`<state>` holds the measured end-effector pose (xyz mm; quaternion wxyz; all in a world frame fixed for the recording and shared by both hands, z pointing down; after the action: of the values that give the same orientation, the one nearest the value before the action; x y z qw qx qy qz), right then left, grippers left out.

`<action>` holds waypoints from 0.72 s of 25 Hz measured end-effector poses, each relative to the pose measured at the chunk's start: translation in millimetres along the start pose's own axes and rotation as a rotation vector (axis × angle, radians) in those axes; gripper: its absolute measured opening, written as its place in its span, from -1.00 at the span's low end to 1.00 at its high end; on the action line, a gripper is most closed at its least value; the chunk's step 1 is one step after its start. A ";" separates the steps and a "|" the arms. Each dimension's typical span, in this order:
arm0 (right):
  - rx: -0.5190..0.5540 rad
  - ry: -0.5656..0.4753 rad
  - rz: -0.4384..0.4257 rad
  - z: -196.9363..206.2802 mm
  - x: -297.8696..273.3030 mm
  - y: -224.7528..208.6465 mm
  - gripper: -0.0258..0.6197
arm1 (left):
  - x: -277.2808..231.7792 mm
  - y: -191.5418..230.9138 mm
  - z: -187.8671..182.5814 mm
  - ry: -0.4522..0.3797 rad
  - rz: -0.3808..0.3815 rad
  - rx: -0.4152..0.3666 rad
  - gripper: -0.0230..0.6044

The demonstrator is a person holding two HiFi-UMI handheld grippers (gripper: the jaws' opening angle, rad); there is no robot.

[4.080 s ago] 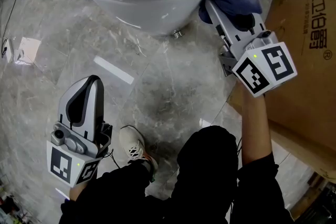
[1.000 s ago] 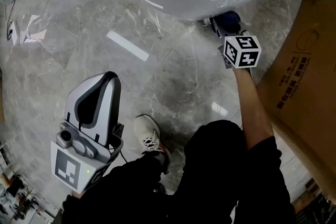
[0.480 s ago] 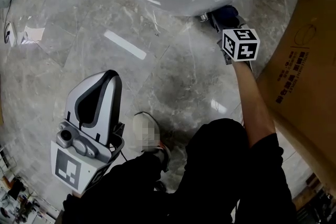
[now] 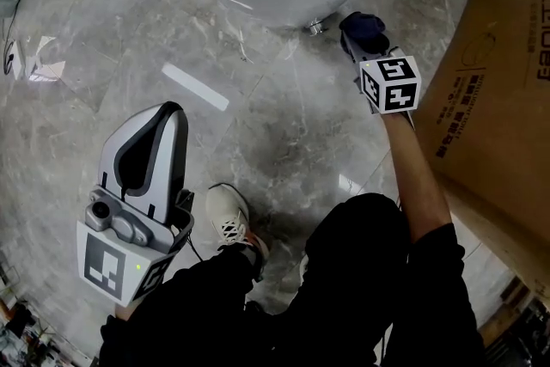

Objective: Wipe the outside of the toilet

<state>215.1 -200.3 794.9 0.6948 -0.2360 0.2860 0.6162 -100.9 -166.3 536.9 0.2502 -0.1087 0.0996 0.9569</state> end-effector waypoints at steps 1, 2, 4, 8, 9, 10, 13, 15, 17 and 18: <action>0.005 -0.014 0.001 -4.3 6.2 -0.6 -0.54 | -1.0 -2.3 -1.3 0.000 0.002 -0.005 -0.89; 0.006 -0.029 0.001 -8.9 12.8 -1.4 -0.54 | -2.2 -4.7 -2.2 0.000 0.004 -0.011 -0.89; 0.005 -0.059 -0.003 -17.8 27.1 -1.2 -0.54 | -3.6 -8.0 -2.6 0.006 0.005 -0.025 -0.89; 0.011 -0.119 -0.018 -33.5 63.6 5.5 -0.54 | -6.1 -6.1 -1.6 0.018 -0.007 -0.037 -0.89; 0.013 -0.136 -0.020 -37.7 74.4 7.1 -0.54 | -7.0 -5.6 -3.0 0.014 -0.015 -0.036 -0.89; 0.014 -0.154 -0.024 -42.4 85.4 8.8 -0.54 | -7.7 -5.1 -5.0 0.009 -0.025 -0.035 -0.89; 0.011 -0.216 -0.037 -57.2 120.1 12.7 -0.54 | -5.2 0.5 -8.4 0.021 -0.072 -0.039 -0.89; -0.001 -0.257 -0.039 -65.2 144.8 13.6 -0.54 | -1.4 6.5 -11.1 0.030 -0.112 -0.046 -0.89; -0.020 -0.298 -0.042 -72.8 169.9 15.8 -0.54 | 4.1 11.0 -15.6 0.031 -0.141 -0.057 -0.89; -0.029 -0.319 -0.042 -77.2 182.6 17.4 -0.54 | 7.5 12.7 -18.3 0.032 -0.152 -0.065 -0.89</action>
<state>203.6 -118.9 613.6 0.7407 -0.1509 0.1583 0.6352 -110.7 -178.2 519.2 0.3170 -0.1392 0.0638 0.9360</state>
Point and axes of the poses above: the fingertips, and each gripper's own axes: x backward along the fingers, y to its left, z out of its underside, the point moved 3 cm from there along x, backward along the fingers, and after that the axes turned 11 degrees about y, right-handed, at the moved point
